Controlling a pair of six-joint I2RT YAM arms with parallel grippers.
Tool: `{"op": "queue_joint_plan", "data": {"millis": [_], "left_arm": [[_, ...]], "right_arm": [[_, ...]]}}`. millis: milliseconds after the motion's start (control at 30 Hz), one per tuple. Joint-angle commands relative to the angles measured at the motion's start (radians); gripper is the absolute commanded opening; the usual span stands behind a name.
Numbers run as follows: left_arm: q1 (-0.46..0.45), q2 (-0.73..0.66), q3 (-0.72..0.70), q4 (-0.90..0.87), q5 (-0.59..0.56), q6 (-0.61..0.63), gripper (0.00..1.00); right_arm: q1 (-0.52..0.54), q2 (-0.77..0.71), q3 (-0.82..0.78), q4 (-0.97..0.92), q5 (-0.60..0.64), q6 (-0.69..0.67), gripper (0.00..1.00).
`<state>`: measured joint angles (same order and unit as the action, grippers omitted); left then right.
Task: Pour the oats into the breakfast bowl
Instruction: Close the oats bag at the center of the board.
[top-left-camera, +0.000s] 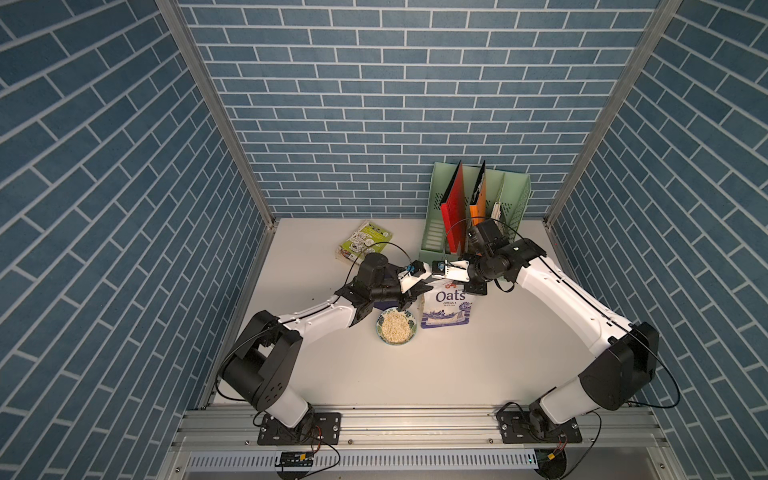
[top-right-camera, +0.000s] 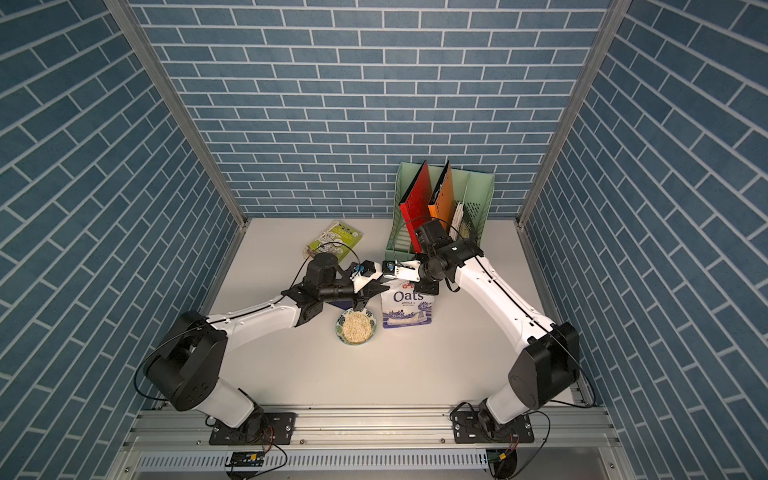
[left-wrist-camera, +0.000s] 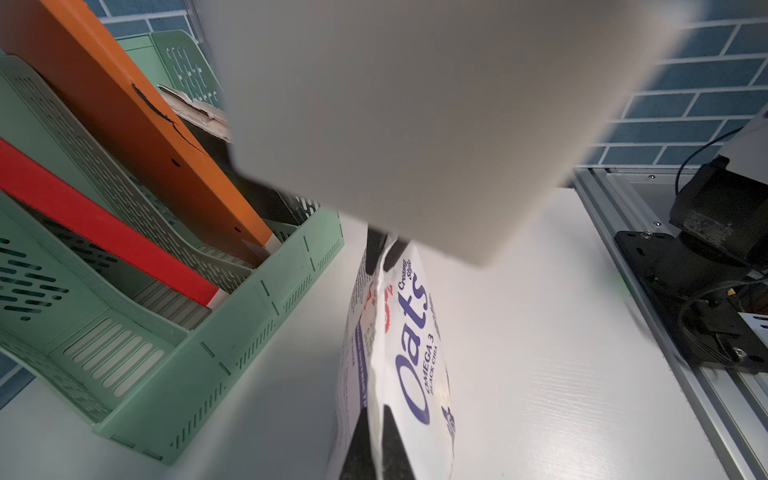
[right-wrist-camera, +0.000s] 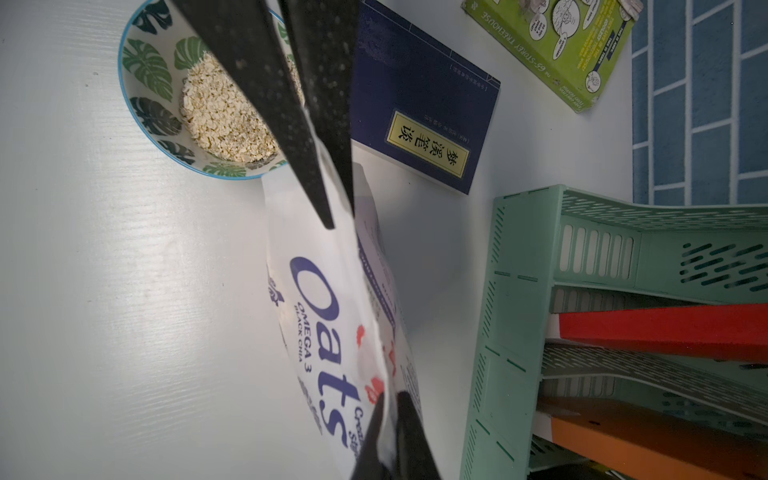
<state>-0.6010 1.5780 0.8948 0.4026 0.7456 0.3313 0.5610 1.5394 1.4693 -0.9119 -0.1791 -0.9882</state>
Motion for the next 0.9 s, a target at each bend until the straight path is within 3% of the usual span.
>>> {"op": "queue_joint_plan", "data": {"millis": [0, 67, 133, 200, 267, 433, 533, 600, 667, 733, 833, 867], "left_arm": [[0.006, 0.005, 0.003, 0.017, -0.005, 0.003, 0.00], [0.004, 0.003, 0.004, 0.016, -0.008, 0.005, 0.00], [0.004, 0.001, 0.004, 0.016, -0.009, 0.004, 0.00], [0.005, 0.002, 0.005, 0.016, -0.010, 0.004, 0.00], [0.005, 0.002, 0.007, 0.016, -0.011, 0.005, 0.00], [0.005, 0.002, 0.007, 0.013, -0.014, 0.006, 0.00], [0.005, -0.001, 0.007, 0.010, -0.016, 0.007, 0.00], [0.006, -0.003, 0.007, 0.009, -0.016, 0.010, 0.00], [0.007, -0.005, 0.007, 0.006, -0.018, 0.012, 0.00], [0.008, -0.005, 0.007, 0.005, -0.020, 0.011, 0.00], [0.008, -0.005, 0.007, 0.003, -0.021, 0.011, 0.00], [0.009, -0.005, 0.007, 0.003, -0.020, 0.011, 0.00]], "right_arm": [[-0.022, -0.031, -0.017, -0.006, 0.039, -0.023, 0.07], [-0.031, -0.038, -0.017, -0.003, 0.044, -0.022, 0.17], [-0.037, -0.045, -0.018, -0.003, 0.042, -0.024, 0.20], [-0.038, -0.049, -0.023, -0.004, 0.029, -0.027, 0.14], [-0.038, -0.050, -0.025, 0.000, 0.019, -0.029, 0.00], [-0.042, -0.055, -0.027, 0.007, 0.027, -0.032, 0.00], [-0.053, -0.060, -0.031, 0.011, 0.027, -0.032, 0.21], [-0.060, -0.063, -0.036, 0.009, 0.030, -0.032, 0.23], [-0.069, -0.065, -0.041, 0.009, 0.030, -0.032, 0.17], [-0.078, -0.067, -0.045, 0.008, 0.029, -0.032, 0.00], [-0.094, -0.078, -0.051, 0.019, 0.028, -0.032, 0.00], [-0.098, -0.084, -0.058, 0.026, 0.030, -0.031, 0.06]]}}
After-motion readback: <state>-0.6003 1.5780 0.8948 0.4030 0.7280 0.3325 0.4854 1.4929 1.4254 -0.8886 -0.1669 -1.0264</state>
